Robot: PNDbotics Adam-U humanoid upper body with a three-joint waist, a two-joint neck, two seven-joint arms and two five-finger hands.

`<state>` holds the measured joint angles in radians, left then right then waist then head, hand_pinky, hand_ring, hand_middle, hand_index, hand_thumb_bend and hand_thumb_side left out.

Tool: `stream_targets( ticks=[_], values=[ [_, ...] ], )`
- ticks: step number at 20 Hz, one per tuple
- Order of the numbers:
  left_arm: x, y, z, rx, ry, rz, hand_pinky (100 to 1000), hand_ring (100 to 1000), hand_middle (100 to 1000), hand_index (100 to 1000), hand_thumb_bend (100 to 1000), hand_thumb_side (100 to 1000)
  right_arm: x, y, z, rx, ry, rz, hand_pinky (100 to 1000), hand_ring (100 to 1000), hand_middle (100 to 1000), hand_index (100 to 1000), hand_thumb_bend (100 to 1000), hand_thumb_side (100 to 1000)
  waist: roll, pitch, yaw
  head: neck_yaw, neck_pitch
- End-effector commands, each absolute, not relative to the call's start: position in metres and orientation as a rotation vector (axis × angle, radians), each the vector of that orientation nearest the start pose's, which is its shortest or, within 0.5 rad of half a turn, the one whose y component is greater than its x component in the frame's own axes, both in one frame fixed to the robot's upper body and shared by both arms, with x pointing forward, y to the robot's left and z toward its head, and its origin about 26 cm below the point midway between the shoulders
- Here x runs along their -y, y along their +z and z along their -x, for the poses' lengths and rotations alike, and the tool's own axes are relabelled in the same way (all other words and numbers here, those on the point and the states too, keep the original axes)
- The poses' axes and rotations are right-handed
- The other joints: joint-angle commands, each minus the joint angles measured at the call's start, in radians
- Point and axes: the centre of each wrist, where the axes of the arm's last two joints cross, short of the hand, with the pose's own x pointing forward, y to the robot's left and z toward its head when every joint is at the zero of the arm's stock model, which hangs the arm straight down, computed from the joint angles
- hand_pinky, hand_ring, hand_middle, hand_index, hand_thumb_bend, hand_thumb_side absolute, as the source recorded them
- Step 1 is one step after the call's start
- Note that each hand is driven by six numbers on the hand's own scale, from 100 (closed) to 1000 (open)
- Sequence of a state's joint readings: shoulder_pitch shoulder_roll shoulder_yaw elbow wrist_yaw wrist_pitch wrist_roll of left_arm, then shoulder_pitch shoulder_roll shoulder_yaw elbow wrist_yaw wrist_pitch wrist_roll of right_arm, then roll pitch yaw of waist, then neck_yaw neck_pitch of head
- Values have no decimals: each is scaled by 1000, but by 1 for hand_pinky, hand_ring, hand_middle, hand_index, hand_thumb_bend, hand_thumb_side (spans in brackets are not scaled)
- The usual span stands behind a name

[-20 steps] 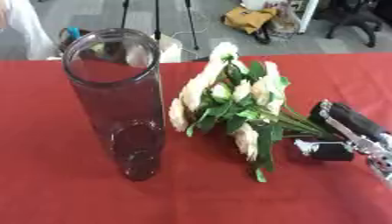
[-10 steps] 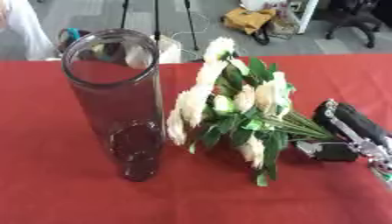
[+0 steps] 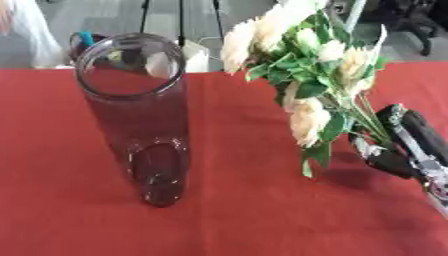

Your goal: Arrange flowers into the vase.

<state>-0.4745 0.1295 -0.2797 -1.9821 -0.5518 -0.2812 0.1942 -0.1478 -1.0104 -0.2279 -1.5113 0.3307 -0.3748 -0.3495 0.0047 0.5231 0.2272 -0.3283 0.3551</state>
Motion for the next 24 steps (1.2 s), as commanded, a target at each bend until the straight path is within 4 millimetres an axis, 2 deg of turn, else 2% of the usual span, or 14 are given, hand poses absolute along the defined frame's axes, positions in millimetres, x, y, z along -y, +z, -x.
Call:
stream_targets(
  ticks=[1,9,13,21,22,23,24],
  values=[
    [-139,223,-294,-3299,690,368,584,688,714,769,100,712,497,244,-287,2030,766,1408,129,328,100,100,100,851,-4,-33,0,6,-1],
    [-140,223,-295,-3305,684,371,583,686,712,767,100,708,488,251,-285,2093,697,1361,113,313,100,100,100,857,-4,-48,-4,20,13],
    [-141,223,-295,-3308,683,369,582,685,711,768,100,704,480,257,-284,2144,653,1319,106,306,100,100,100,892,-3,-59,-6,22,18],
    [-143,222,-295,-3318,682,367,582,684,709,768,100,698,460,272,-281,2216,617,1230,100,293,100,100,100,828,-1,-82,-13,26,35],
    [-143,222,-295,-3320,683,367,582,684,709,768,100,729,457,275,-281,2223,613,1218,100,289,100,100,100,1000,0,-85,-13,27,39],
    [-143,221,-295,-3321,685,367,582,684,709,768,100,697,454,278,-280,2231,604,1205,100,288,100,100,100,826,0,-87,-14,29,43],
    [-143,221,-295,-3322,686,367,581,684,709,768,100,696,450,281,-280,2241,592,1190,100,281,100,100,100,824,0,-90,-15,29,48]
  ],
)
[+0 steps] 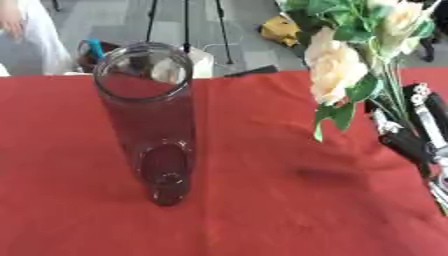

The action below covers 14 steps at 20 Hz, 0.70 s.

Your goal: Arrange flowers into the vase.

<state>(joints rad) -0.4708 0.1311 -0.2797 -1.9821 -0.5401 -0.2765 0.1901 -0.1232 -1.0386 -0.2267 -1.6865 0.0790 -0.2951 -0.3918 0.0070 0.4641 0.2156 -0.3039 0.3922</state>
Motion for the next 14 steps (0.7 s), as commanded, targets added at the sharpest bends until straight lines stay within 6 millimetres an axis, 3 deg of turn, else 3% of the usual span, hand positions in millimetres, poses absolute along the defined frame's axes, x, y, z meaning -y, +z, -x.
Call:
stream_targets(
  ticks=[1,7,14],
  values=[
    [-143,221,-295,-3324,686,368,581,684,709,768,100,696,446,285,-279,2250,580,1176,100,281,100,100,100,824,-2,-33,-4,4,13],
    [-145,220,-296,-3332,674,367,581,684,709,767,100,700,420,307,-274,2295,527,1110,100,269,100,100,100,833,-5,-47,-9,16,29],
    [-146,220,-296,-3337,676,368,580,684,709,767,100,701,406,320,-271,2327,463,962,100,228,100,100,100,823,-15,-54,-3,23,38]
  ],
)
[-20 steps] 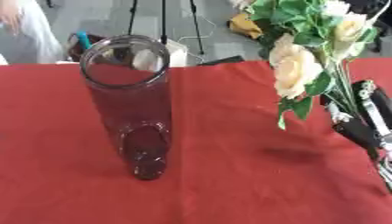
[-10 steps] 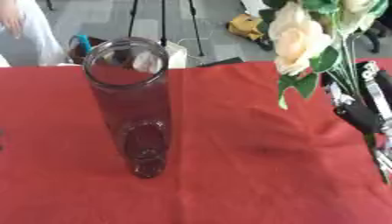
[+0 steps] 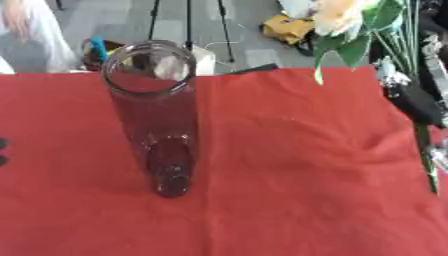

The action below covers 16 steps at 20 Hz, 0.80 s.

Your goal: Arrange flowers into the vase.

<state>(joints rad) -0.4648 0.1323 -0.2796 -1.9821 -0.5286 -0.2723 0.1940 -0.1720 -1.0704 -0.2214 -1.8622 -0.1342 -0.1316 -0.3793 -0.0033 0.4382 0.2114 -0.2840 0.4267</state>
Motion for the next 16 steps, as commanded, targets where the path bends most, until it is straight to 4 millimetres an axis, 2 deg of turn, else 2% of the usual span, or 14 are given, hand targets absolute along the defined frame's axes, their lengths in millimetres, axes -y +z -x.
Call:
stream_targets(
  ticks=[1,9,16],
  values=[
    [-146,220,-296,-3337,678,368,580,684,709,767,100,702,403,323,-270,2334,454,928,100,225,100,100,100,822,-5,-30,2,3,4],
    [-146,218,-295,-3344,686,361,579,684,709,767,100,702,385,350,-267,2393,393,718,100,194,100,100,100,813,-14,-43,15,-9,7],
    [-146,218,-295,-3346,696,348,578,684,709,767,100,700,376,366,-266,2424,351,576,100,172,100,100,100,804,-24,-54,35,-22,10]
  ],
)
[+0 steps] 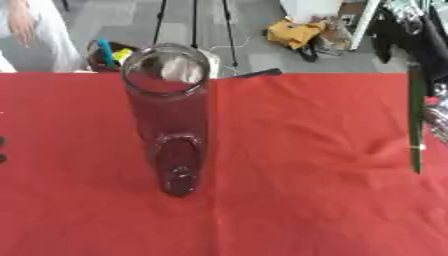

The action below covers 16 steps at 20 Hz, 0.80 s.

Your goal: Arrange flowers into the vase.

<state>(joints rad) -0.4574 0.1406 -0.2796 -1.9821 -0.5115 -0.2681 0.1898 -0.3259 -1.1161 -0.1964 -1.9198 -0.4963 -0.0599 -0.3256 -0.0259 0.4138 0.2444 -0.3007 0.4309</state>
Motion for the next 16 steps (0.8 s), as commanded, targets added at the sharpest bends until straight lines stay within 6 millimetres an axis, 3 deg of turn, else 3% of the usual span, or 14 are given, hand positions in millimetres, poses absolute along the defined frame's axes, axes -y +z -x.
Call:
stream_targets(
  ticks=[1,16],
  values=[
    [-146,218,-295,-3347,698,347,578,684,709,767,100,700,376,367,-266,2427,343,559,100,167,100,100,100,804,-3,-30,5,-8,5],
    [-146,215,-294,-3345,730,333,577,684,709,766,100,694,368,393,-266,2521,170,341,100,108,100,100,100,794,-12,-40,34,-30,-1]
  ],
)
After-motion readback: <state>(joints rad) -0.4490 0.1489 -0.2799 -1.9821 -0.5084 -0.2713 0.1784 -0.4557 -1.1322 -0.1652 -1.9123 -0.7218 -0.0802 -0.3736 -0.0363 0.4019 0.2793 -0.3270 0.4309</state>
